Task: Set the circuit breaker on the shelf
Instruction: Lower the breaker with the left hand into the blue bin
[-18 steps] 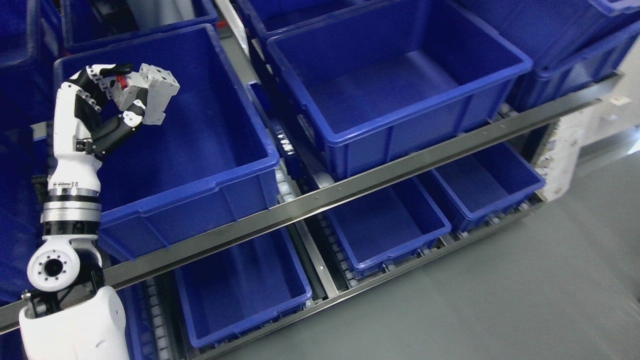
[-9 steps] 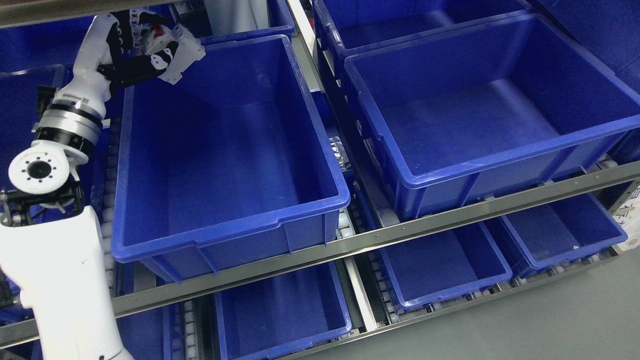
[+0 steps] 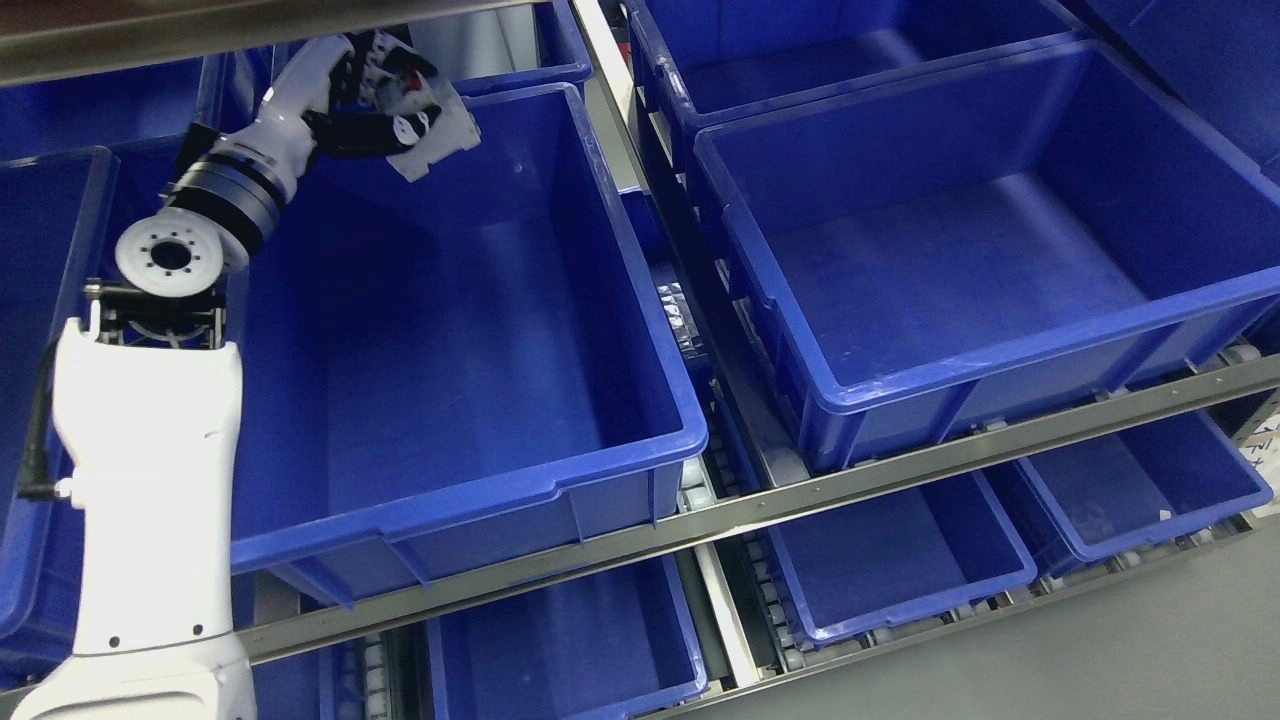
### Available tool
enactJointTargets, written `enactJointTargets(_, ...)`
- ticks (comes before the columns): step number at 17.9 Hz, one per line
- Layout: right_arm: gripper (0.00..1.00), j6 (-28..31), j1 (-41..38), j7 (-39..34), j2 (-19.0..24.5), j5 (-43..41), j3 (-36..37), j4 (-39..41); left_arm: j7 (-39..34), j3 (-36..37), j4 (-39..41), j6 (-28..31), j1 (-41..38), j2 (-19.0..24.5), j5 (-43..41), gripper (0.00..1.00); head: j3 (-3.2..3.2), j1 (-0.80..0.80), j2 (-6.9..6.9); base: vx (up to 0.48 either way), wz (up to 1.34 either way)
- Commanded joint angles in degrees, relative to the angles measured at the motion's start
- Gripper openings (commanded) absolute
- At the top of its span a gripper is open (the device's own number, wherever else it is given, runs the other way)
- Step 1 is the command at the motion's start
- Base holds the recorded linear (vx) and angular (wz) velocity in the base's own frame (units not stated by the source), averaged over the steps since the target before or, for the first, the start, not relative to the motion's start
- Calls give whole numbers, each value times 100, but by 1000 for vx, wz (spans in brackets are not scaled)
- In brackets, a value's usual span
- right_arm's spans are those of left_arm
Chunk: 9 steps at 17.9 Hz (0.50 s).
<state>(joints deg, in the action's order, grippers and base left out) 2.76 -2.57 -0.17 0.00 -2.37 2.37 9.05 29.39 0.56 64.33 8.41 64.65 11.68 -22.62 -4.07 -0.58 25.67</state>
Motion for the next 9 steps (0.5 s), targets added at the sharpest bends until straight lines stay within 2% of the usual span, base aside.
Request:
enactJointTargets(1, 100, -4, 2, 35, -100, 0, 0, 0, 269, 998, -1555, -15, 135, 361, -532, 6, 0, 0, 0, 14, 25)
enactJointTargets(4, 100, -4, -6, 35, -100, 0, 0, 0, 261, 1007, -1774, -15, 161, 362, -585, 6, 0, 0, 0, 5, -20)
enactJointTargets(9, 100, -4, 2, 35, -100, 0, 0, 0, 243, 1094, -2284, -15, 381, 116, -831, 7, 0, 0, 0, 0, 0)
